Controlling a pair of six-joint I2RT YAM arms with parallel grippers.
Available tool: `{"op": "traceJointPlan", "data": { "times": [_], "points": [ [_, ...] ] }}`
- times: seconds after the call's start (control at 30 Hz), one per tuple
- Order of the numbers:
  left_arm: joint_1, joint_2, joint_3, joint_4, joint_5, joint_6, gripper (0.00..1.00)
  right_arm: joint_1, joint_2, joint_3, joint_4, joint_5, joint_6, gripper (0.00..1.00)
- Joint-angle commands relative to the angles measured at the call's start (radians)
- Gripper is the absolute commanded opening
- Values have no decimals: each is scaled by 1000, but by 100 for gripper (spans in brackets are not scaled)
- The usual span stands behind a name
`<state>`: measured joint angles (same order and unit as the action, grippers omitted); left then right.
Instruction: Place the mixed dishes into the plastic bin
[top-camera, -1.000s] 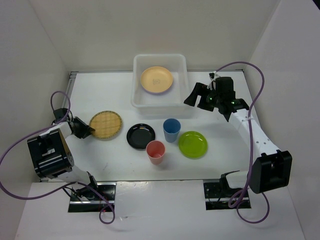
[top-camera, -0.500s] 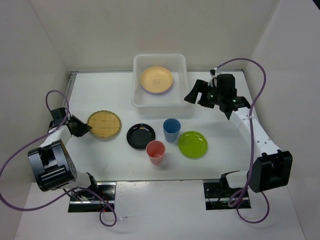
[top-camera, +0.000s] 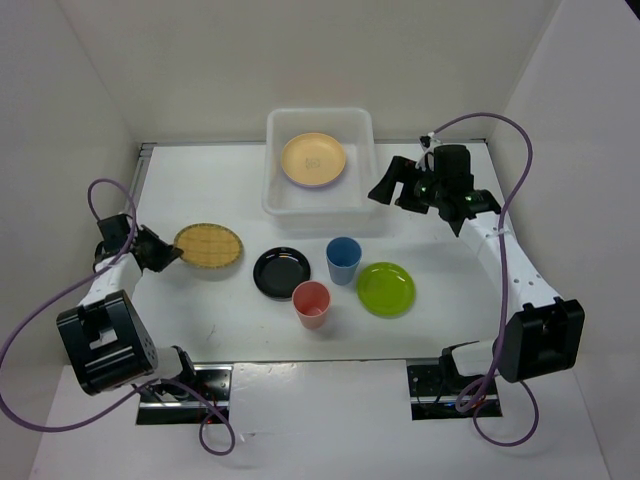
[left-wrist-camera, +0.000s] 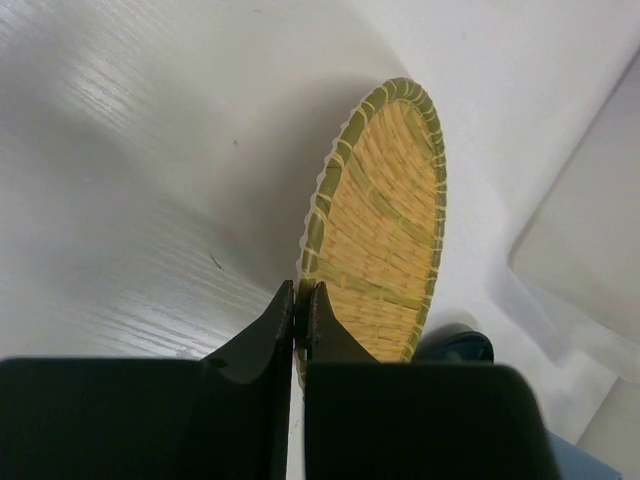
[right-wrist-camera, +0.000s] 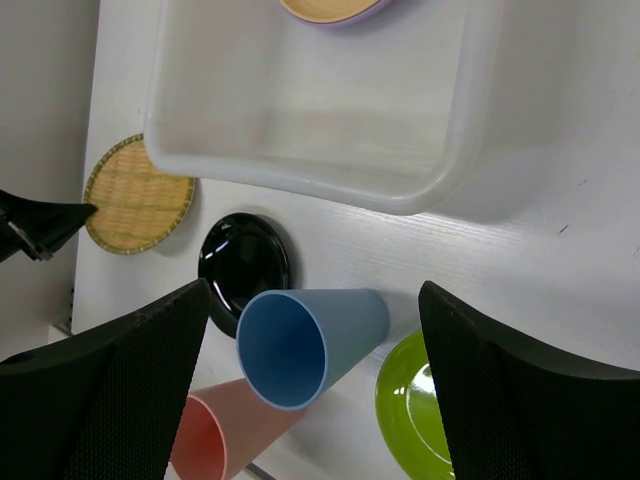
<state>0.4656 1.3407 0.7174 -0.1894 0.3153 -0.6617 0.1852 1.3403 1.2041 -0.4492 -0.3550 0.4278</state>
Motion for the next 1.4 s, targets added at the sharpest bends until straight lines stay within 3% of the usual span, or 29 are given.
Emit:
{"op": "traceJointPlan", "data": {
  "times": [0.0,0.2,0.7,1.07,1.37],
  "points": [
    [5,-63,19,4,54,10,0,3,11,57,1,2,-17,89],
    [5,-179,28,25,74,-2,0,13,20,75,-8,11,-17,89],
    [5,-235,59,38,143,-35,0,31,20,94,-26,30,-8,89],
    [5,-331,168,18,154,-145,0,31,20,94,-45,39,-8,89],
    [15,-321,214,185,280,-321,0,31,-49,72,-9,59,25,89]
  ]
}}
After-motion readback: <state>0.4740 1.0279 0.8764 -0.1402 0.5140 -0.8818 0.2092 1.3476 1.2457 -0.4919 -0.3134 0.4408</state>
